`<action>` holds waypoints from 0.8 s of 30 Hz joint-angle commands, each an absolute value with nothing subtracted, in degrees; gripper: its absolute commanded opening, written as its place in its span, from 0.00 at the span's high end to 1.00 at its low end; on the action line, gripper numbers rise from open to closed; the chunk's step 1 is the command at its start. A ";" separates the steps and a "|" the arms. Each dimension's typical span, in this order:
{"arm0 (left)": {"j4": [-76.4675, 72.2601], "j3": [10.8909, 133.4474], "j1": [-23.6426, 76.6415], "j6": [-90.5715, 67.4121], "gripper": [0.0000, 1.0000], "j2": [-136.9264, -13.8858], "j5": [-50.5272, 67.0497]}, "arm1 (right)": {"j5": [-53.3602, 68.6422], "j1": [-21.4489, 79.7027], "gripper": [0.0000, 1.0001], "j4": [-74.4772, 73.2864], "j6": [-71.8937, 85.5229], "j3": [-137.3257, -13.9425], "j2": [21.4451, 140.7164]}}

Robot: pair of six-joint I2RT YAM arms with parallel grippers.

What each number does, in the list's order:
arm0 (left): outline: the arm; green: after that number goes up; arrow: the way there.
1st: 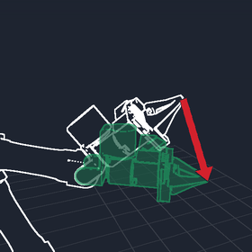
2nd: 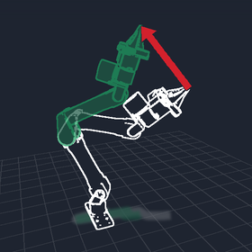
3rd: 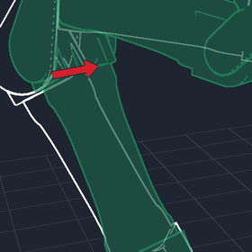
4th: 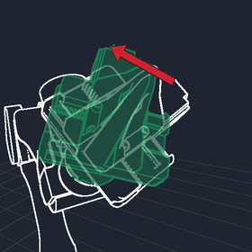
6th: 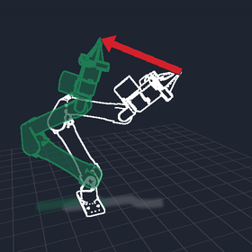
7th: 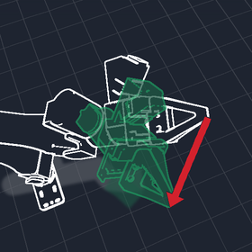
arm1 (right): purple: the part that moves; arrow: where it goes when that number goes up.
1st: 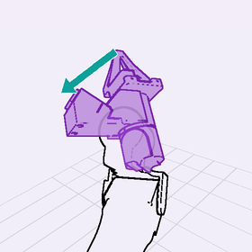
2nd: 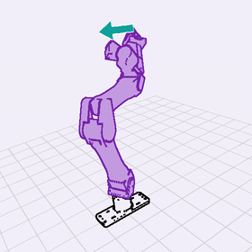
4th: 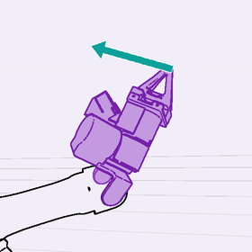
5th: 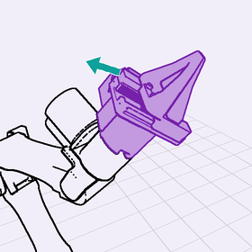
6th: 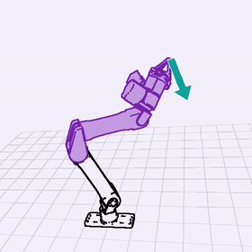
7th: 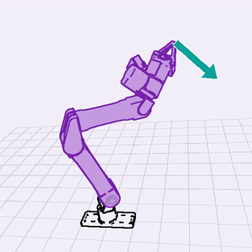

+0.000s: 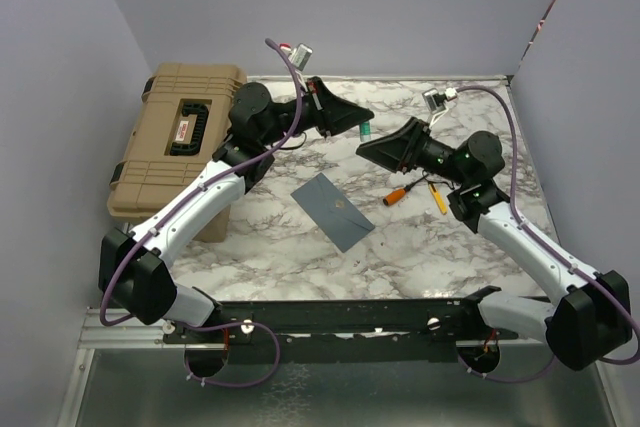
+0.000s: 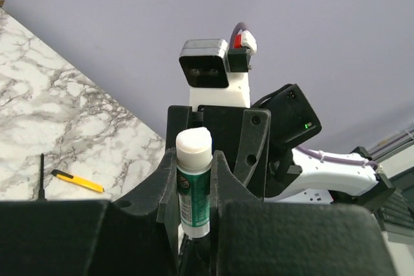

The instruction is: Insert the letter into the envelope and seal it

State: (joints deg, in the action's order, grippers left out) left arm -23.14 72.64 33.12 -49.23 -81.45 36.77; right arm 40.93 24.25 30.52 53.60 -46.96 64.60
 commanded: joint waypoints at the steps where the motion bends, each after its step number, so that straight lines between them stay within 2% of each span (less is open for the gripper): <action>1: -24.94 73.08 33.30 -53.30 1.00 -81.43 35.36 | 47.54 23.91 0.50 47.51 62.59 -45.53 66.02; 4: -25.47 72.16 33.23 -53.64 1.00 -81.10 35.16 | 47.30 23.90 0.47 48.05 63.05 -45.12 65.52; 9: -26.85 71.18 33.28 -54.07 1.00 -80.61 35.67 | 46.19 23.88 0.49 47.13 63.73 -45.39 66.11; 18: -28.99 71.25 33.29 -54.66 1.00 -79.99 37.56 | 46.67 23.81 0.63 50.31 64.56 -46.83 69.77; 20: -29.09 71.32 33.30 -54.60 1.00 -79.98 37.74 | 46.69 23.82 0.61 51.38 64.76 -46.91 70.27; 24: -29.07 70.94 33.30 -54.82 1.00 -79.89 37.40 | 46.33 23.69 0.47 51.74 64.73 -47.12 70.06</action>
